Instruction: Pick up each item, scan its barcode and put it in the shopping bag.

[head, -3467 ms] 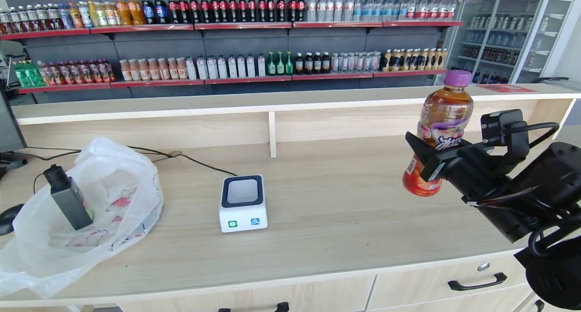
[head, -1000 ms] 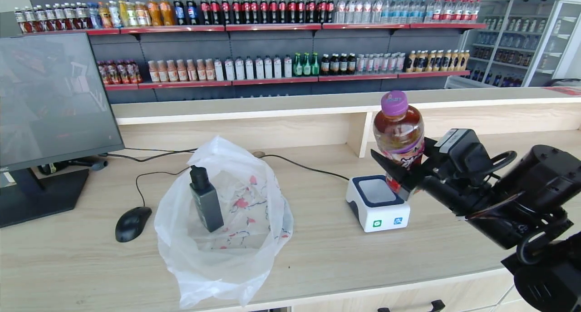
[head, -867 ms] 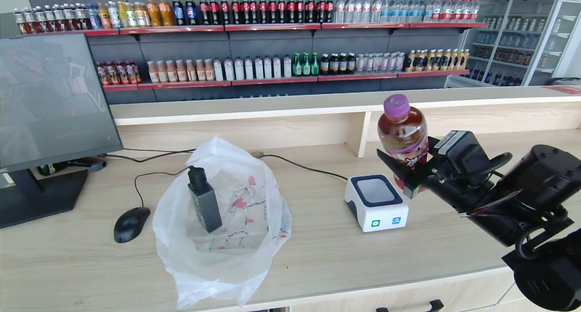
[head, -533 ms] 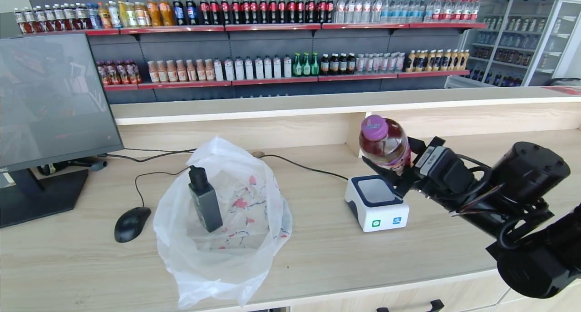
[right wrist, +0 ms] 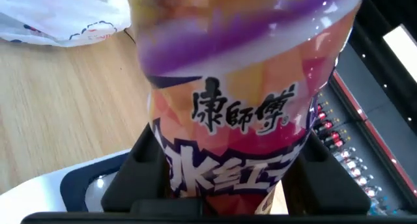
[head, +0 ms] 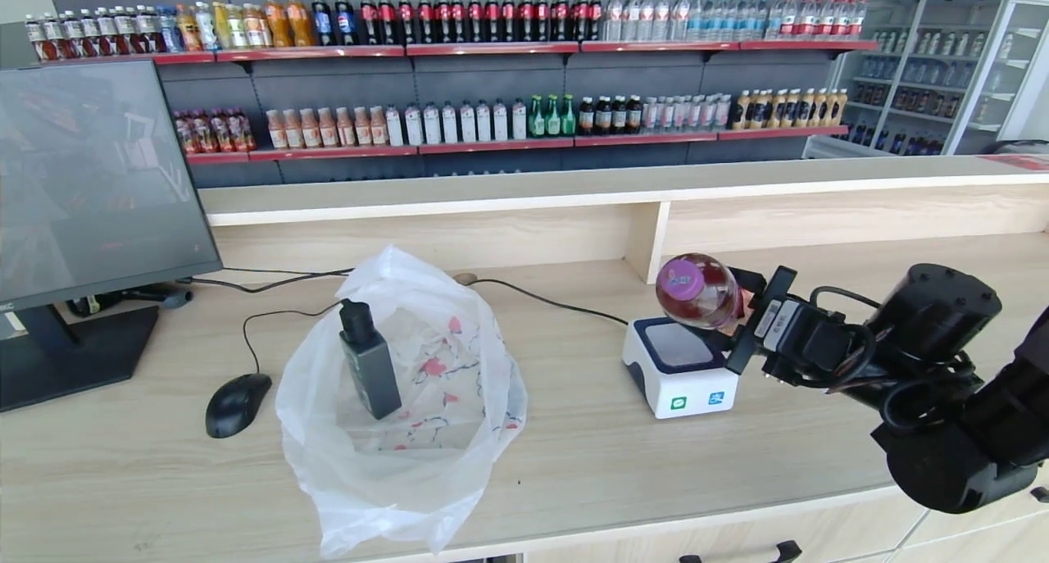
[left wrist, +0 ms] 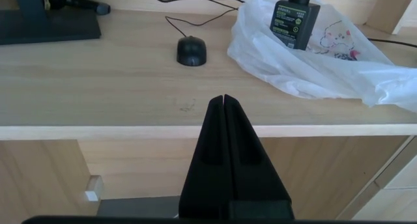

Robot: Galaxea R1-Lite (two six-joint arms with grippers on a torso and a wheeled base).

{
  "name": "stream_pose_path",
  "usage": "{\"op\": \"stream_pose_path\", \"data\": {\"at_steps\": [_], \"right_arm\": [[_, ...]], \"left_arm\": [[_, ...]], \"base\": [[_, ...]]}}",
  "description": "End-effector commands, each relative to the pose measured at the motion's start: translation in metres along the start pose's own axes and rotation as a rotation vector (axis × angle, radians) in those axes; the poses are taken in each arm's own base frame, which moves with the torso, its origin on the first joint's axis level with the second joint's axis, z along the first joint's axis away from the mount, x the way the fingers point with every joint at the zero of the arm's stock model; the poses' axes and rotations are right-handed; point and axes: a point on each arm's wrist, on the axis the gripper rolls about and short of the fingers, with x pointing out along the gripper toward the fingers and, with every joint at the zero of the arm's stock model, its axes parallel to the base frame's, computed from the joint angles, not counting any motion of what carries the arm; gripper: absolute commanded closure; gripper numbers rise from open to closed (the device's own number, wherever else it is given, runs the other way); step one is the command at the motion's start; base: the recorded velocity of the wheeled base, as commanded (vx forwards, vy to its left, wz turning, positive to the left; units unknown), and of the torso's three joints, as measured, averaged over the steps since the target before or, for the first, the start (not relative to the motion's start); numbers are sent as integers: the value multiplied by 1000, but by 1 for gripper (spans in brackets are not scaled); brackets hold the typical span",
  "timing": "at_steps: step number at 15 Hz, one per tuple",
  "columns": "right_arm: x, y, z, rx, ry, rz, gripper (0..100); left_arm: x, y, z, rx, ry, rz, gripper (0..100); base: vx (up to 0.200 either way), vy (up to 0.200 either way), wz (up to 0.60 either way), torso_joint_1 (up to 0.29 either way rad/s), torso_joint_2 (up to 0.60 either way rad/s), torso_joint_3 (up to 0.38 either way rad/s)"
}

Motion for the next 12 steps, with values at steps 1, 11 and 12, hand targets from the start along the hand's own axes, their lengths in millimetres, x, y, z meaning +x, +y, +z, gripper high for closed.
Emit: {"op": "stream_pose_path", "data": {"at_steps": [1,11,12], "right_arm": [[4,9,-10,20,-15,43,100],[3,10,-8,30,-67,84,100],[3,11,-7,34,-66,88,100]], "left_arm": [[0,0,0,-2,-1,0,100],[0,0,0,0,-1,0,100],[0,0,0,0,-1,0,100]], "base": [[0,0,0,0,0,0],[0,0,0,0,0,0],[0,0,0,0,0,0]]}}
